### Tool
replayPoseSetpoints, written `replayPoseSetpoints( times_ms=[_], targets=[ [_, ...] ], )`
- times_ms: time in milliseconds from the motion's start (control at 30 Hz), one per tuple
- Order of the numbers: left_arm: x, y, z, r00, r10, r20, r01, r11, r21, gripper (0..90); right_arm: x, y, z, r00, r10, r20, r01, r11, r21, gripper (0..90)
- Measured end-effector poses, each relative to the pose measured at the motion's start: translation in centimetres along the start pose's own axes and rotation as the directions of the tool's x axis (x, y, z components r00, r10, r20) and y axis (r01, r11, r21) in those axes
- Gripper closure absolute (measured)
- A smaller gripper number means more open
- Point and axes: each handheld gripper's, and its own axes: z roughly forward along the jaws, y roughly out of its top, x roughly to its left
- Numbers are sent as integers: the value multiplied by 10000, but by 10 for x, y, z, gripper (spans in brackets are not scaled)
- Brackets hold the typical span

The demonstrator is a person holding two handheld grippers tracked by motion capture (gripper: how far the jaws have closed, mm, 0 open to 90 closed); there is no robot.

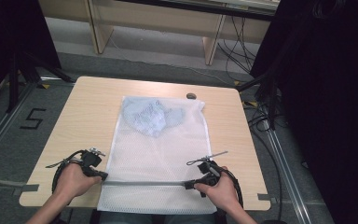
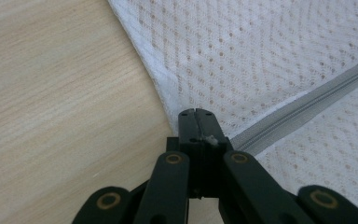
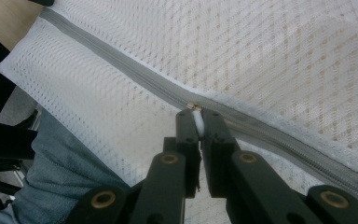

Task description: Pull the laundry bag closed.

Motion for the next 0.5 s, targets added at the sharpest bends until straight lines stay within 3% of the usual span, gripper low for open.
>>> replayPoseSetpoints(
  times_ms=[333, 433, 467, 500],
  targets=[
    [0, 0, 0, 10000, 19, -62, -19, 10000, -18, 900, -8, -3, -8, 9996, 275, 56, -276, 9996, 117, 871],
    [-2, -1, 0, 9995, -295, -88, 294, 9996, -25, 900, -9, -4, -8, 9997, 228, -22, -227, 9997, 90, 870],
    [0, 0, 0, 10000, 26, -55, -26, 10000, 2, 900, -10, -4, -9, 9995, 322, 9, -323, 9992, 231, 871],
    [0, 0, 0, 10000, -11, 11, 11, 10000, 0, 900, -11, -5, -9, 9998, 189, 13, -189, 9998, 96, 870]
  ],
)
